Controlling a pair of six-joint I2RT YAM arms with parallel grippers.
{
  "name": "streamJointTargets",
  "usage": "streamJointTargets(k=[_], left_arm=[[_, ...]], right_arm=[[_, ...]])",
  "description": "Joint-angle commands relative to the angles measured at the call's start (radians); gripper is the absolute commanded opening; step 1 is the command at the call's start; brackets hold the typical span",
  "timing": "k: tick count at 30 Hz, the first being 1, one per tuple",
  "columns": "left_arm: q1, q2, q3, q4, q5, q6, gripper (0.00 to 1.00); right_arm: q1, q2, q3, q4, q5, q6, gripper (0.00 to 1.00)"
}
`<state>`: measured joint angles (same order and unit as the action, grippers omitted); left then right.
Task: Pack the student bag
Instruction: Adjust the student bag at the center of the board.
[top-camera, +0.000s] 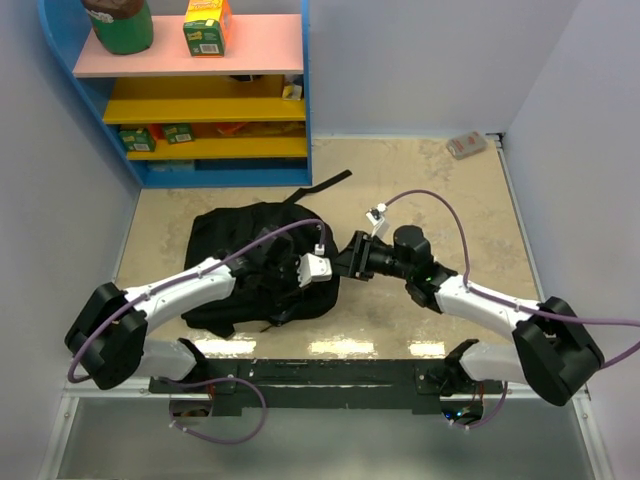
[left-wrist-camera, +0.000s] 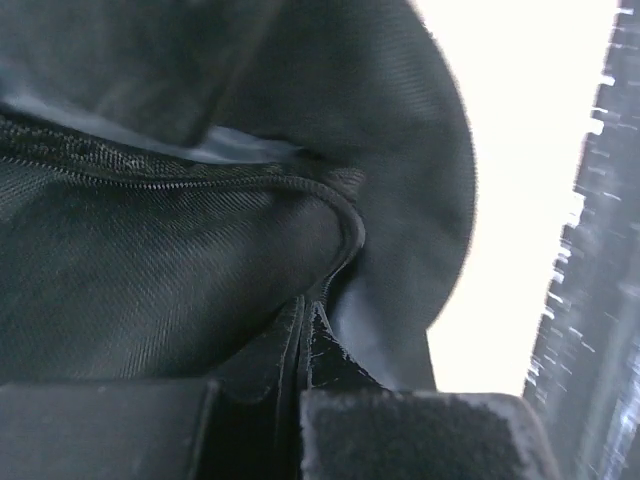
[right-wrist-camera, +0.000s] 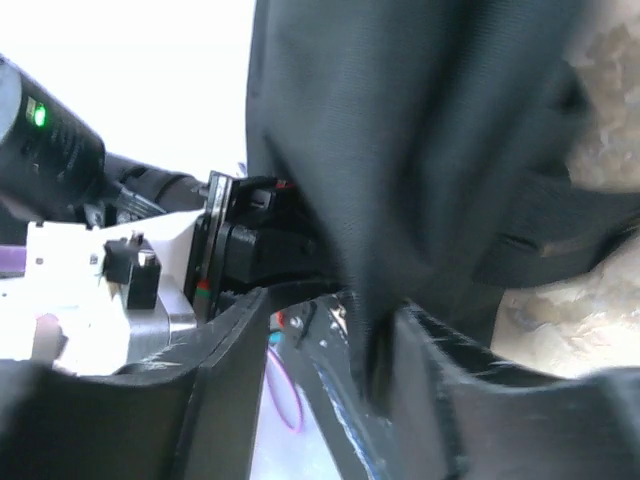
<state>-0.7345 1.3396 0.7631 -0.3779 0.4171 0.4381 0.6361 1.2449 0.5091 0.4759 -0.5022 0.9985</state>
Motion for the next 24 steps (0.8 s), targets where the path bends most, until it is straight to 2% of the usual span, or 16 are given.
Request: streamJointTargets(k=[1,3,6,12,16,17,21,24], left_arm=[[0.015,-0.054,0.091,-0.124,0.191,0.085,0.00],[0.012,-0.057,0.122,-0.177,0.302,0.097,0.00],[-0.018,-0.051,0.137,-0.216,0.360,0.116,0.00],[-0.048,-0.042,0.133,-0.211,0.329,0.103,0.00],[-0.011,-0.057,0.183,-0.207,0.292,0.083,0.00],[0.009,-0.059,0.220,-0.207,0.296,0.073,0.00],[0.195,-0.060,0.344,-0.211,0.356,0.050,0.00],[0.311,-0.039,0.433,-0.190,0.316,0.021,0.00]], right_arm=[[0.013,-0.096,0.143,-0.217,0.003,-0.188,0.61],[0.010,-0.122,0.173,-0.301,0.141,-0.250,0.67],[0.010,-0.168,0.203,-0.413,0.302,-0.299,0.70],[0.011,-0.150,0.339,-0.692,0.635,-0.440,0.79],[0.014,-0.121,0.391,-0.755,0.705,-0.465,0.80],[0.014,-0.111,0.390,-0.740,0.700,-0.469,0.80],[0.022,-0.082,0.401,-0.675,0.674,-0.536,0.65],[0.072,-0.082,0.405,-0.605,0.675,-0.627,0.59]])
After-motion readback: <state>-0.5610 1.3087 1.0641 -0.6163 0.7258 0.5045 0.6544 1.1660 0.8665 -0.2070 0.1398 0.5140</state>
